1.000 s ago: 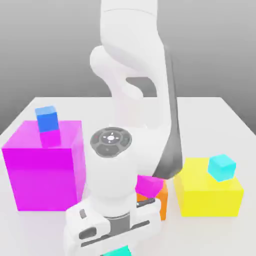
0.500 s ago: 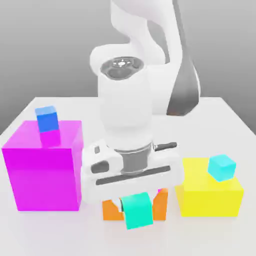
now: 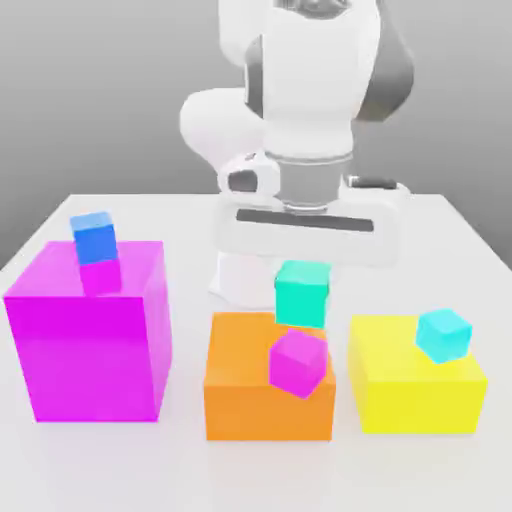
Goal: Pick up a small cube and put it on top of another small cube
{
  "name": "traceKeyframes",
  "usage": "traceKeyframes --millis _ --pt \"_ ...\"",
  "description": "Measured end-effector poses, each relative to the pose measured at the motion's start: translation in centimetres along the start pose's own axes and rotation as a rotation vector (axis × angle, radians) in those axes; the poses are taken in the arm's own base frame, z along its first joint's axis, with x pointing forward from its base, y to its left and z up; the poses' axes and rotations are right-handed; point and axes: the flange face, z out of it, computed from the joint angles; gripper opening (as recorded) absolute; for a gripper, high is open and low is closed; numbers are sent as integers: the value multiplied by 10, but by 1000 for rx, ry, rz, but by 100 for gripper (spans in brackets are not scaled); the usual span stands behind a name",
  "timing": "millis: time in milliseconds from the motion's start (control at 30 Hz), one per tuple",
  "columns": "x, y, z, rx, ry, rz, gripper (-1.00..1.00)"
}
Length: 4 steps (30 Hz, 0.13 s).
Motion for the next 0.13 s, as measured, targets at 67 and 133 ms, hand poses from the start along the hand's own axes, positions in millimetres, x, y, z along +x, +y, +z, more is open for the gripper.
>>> traceKeyframes --millis 67,133 --pt "-1 1 12 0 0 1 100" --pt "-1 1 12 0 0 1 100"
